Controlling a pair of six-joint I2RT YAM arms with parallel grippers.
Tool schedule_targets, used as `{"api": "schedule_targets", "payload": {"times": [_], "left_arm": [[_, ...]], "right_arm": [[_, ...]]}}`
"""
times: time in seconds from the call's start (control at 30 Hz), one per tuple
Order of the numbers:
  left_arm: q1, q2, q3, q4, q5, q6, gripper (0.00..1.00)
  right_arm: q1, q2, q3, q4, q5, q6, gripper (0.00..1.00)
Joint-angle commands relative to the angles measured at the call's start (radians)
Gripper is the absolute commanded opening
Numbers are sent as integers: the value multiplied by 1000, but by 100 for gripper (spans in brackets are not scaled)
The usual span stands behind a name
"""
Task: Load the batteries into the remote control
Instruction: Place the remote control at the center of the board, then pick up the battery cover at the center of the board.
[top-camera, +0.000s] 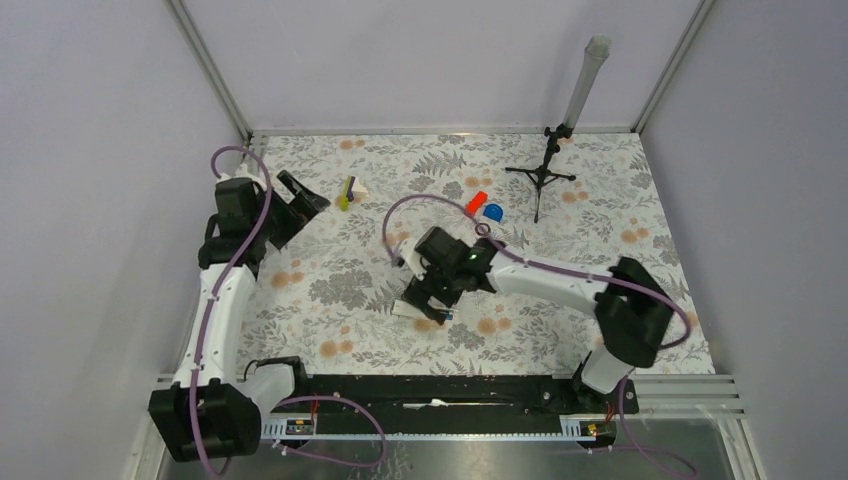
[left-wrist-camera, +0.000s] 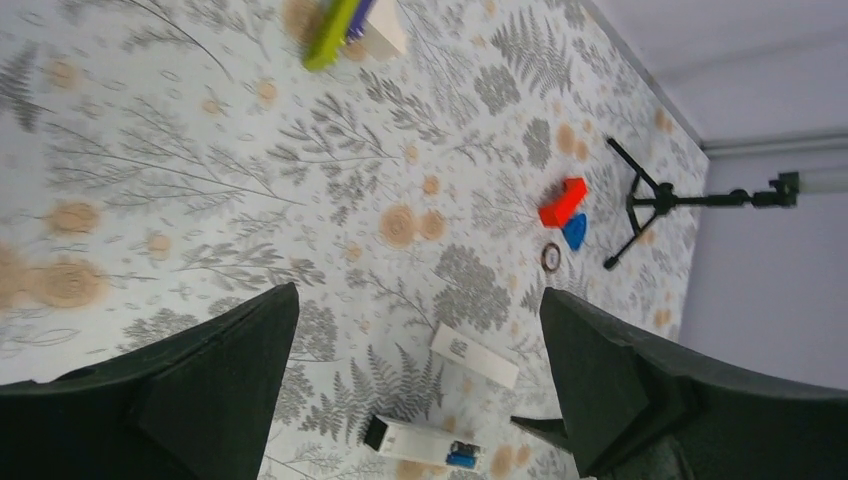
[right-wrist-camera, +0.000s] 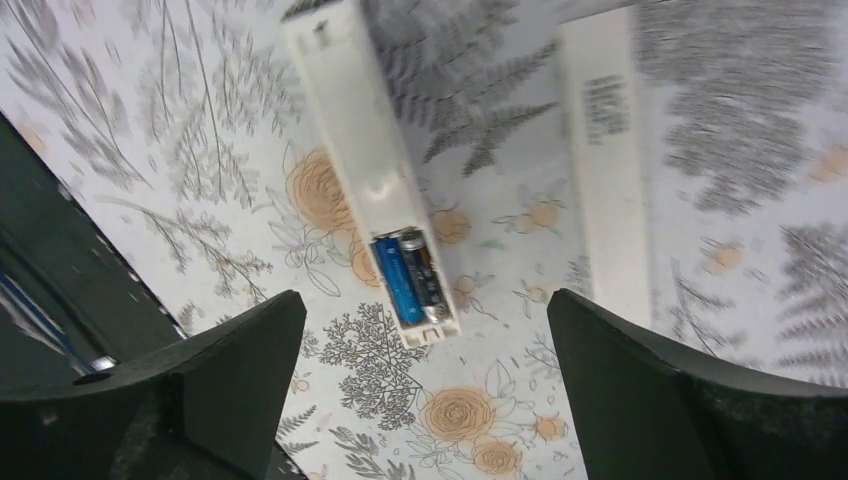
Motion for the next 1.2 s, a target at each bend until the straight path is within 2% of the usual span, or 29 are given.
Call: {"api": "schedule_targets", "payload": {"times": [0.0,0.07,0.13,0.23,0.4,0.6,0.8,1.0,1.17], "left_arm": [[-79,48,-66,124,167,-62,98],[-161,93,-86,155,177,-90,96],[-239,152,-96,196,192,-126,93],[-372,280,-95,285,191,-180,82],[-449,421,-64,308,170,-175,73],[-487,552,-65,371,195,-197,64],[-501,608,-80,488,205,-191,58],[-508,634,-64,467,186,-174,56],[-513,682,-65,463,216,-224,52]], "right_arm": [[-117,-172,-26,96,65,324,100],[-213,-203,-67,112,109,484,99],[-308,-213,-103,92,112,617,92],[-351,-209,-172,55,159,804,85],[-385,-185,-238,103,119,953,79],[-394,-98,-229,135,107,968,67],[-395,-50,-222,155,94,980,62],[-394,-14,-219,216,86,971,57],[-396,13,-208,227,73,973,53]]}}
